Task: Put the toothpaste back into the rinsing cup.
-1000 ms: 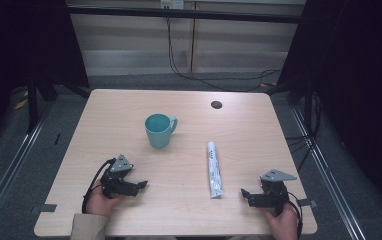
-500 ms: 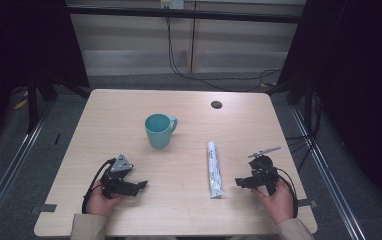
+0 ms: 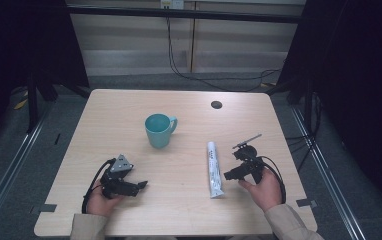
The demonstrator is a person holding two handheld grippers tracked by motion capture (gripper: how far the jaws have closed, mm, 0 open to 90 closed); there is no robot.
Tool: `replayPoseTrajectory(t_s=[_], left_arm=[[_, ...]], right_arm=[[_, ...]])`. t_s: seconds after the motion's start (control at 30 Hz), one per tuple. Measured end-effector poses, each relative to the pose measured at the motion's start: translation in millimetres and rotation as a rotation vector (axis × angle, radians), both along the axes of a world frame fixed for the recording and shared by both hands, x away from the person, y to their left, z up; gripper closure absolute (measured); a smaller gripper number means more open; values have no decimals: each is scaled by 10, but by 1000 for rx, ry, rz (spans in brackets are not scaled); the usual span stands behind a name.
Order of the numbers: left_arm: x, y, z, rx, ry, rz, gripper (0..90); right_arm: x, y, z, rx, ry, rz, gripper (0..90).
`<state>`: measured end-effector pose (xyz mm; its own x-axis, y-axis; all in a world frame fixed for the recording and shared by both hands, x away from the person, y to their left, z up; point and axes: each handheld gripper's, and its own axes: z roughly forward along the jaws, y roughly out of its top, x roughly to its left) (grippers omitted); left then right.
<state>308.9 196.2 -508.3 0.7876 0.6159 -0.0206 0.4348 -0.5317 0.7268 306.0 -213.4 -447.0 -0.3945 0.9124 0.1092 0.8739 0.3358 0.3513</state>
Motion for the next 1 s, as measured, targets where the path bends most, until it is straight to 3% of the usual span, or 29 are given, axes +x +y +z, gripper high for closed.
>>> replayPoseTrajectory(t_s=[0.13,0.4,0.77,1.0], left_arm=[[0,0,0,0,0,0,173],[0,0,0,0,0,0,173],[1,0,0,1,-1,0,173],[0,0,0,-1,1,0,173]], right_arm=[[54,77,31,17,4,9,260],[121,278,52,-6,17,38,261],[155,378,-33,-3,31,56,249],[151,444,-105,-29,46,63,242]])
